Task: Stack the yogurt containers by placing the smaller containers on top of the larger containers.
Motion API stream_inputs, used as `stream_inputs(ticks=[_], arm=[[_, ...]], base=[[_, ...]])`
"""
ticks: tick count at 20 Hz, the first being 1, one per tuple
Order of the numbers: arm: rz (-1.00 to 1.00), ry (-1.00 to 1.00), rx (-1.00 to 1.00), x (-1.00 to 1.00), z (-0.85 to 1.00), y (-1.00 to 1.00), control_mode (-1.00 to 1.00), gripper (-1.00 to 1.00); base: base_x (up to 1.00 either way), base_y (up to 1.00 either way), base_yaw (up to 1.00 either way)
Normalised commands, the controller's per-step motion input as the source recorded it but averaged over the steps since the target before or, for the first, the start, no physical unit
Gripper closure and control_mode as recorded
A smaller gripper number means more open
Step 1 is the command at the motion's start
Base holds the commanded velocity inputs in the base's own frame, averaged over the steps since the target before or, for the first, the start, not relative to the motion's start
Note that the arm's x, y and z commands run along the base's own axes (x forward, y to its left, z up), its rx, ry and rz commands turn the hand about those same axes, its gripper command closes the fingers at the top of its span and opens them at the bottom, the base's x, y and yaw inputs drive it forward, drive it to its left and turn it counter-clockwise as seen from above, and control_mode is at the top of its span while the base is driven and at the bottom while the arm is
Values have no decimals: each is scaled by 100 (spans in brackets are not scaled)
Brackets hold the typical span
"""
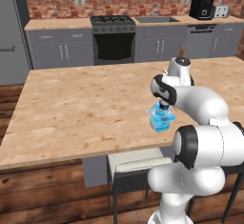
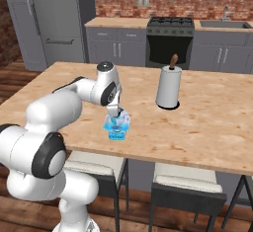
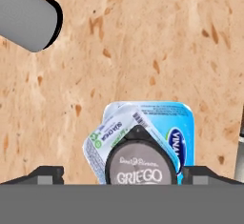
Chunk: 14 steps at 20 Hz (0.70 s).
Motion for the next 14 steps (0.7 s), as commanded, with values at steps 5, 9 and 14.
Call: stream_inputs(ticks=[5, 9, 14], arm=[[1, -2, 0, -27, 50, 1, -100, -100], [3, -5, -3, -46, 44, 13, -100, -100], [10, -9, -13, -58, 29, 36, -100, -100]], base=[[0, 0, 0], [0, 0, 0], [0, 0, 0]])
